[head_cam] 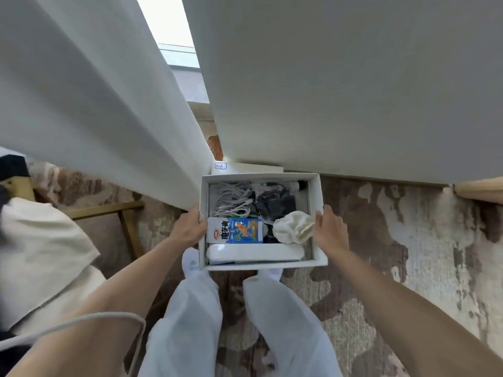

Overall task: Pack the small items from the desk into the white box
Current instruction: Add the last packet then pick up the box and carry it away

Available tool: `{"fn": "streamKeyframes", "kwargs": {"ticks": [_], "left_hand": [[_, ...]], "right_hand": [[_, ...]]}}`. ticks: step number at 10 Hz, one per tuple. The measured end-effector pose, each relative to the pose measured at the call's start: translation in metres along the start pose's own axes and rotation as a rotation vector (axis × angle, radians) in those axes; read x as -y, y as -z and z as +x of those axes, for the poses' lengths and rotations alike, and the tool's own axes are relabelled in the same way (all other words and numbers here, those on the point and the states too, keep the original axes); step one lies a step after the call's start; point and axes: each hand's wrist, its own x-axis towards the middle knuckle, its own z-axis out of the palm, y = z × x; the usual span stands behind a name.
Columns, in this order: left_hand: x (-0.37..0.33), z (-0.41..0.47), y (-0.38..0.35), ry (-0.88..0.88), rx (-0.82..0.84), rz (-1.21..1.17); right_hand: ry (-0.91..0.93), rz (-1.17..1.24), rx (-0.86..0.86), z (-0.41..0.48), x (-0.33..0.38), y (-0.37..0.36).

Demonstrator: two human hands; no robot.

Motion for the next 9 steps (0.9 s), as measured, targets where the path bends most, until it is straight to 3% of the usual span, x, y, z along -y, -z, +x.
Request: {"fn": "streamKeyframes", "kwargs": {"ticks": [4,6,7,9], "left_hand": [[0.029,0.163,-0.012,-0.064,-0.025,0.0],[0.036,0.201,-0.022,-0.014,-0.088,0.065],[0.034,0.196,-0.017,0.028,-0.061,0.0],[0.004,0.088,0.022,0.118,0.182,-0.082]], "right_hand": [[-0.075,0.175,-0.033,0.116,0.024,-0.114],[-0.139,0.229,-0.021,0.135,0.033,-0.141],[-0.187,0.214,0.073,0.139,0.033,-0.13],[-0.25,0.269,0.313,0.076,0.041,-0.041]]}}
